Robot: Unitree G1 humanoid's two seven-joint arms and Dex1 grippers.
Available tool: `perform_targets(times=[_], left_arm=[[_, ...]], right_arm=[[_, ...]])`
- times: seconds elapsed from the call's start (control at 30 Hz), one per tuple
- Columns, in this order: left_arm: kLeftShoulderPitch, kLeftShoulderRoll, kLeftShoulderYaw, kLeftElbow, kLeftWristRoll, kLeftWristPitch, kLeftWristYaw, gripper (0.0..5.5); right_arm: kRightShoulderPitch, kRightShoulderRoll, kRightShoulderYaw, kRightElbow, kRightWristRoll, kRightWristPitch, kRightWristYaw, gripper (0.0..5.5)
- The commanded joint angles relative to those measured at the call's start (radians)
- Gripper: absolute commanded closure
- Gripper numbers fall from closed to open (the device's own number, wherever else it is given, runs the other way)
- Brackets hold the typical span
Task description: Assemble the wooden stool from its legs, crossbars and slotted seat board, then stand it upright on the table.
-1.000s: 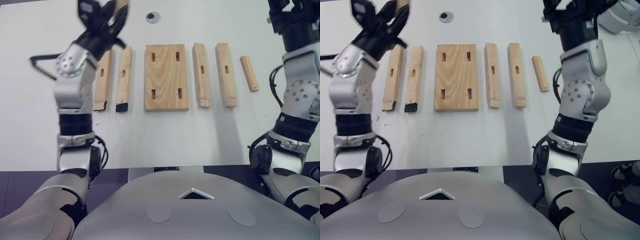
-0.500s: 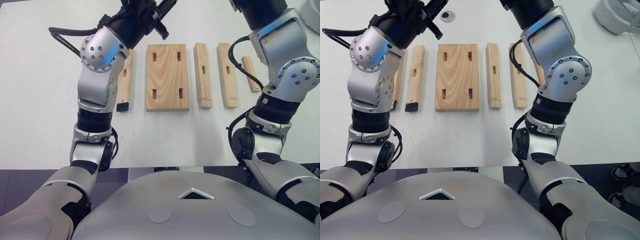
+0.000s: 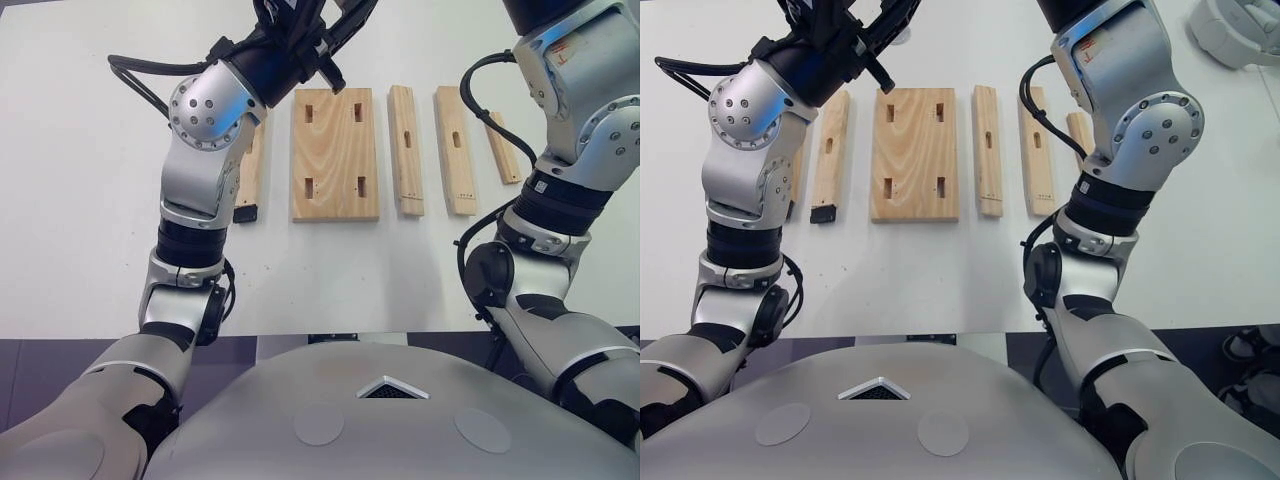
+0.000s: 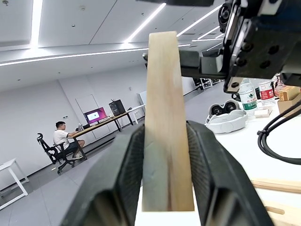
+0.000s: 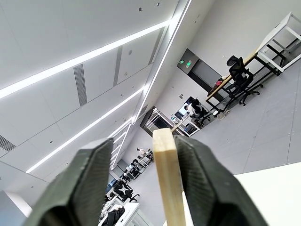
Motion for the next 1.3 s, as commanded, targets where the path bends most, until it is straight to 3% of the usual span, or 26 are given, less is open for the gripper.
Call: perform_targets(times=[0.03,0.23,0.43,0.57,0.63,0.73,0.8,0.9,1.3], left_arm=[[-0.005,0.017,-0.008,-0.006,0.024,-0.01,-0.011,4.2],[-0.01,0.017,-0.003,-0.006,0.025,-0.012,-0.005,4.2],[-0.011,0.014,0.0,-0.006,0.025,-0.004,0.001,4.2],[0.035,0.045,0.034,-0.01,0.015,0.027,0.004,3.22],[0.083,0.069,0.082,-0.018,0.008,0.039,0.017,2.77],[0.147,0.084,0.171,-0.029,-0.026,0.054,0.049,2.27],[0.157,0.064,0.213,0.004,-0.018,0.062,0.105,2.0],[0.161,0.034,0.226,0.025,-0.014,0.081,0.16,2.0],[0.144,-0.018,0.188,0.056,0.006,0.066,0.189,2.0]], right_arm=[[-0.008,-0.031,0.01,-0.027,0.029,0.017,-0.012,3.89],[-0.004,-0.069,0.034,-0.034,-0.009,0.023,0.002,4.86],[0.005,-0.07,0.039,-0.054,-0.096,-0.029,-0.019,5.08],[0.079,-0.113,0.039,-0.141,-0.282,-0.078,-0.119,5.08],[0.182,-0.109,0.028,-0.222,-0.352,-0.1,-0.155,5.08],[0.453,-0.138,0.125,-0.336,-0.576,-0.185,-0.053,5.08],[0.583,-0.101,0.202,-0.293,-0.728,-0.325,0.041,5.08],[0.633,-0.057,0.276,-0.131,-0.905,-0.499,0.136,5.08],[0.528,0.075,0.248,0.13,-1.062,-0.711,0.202,5.08]])
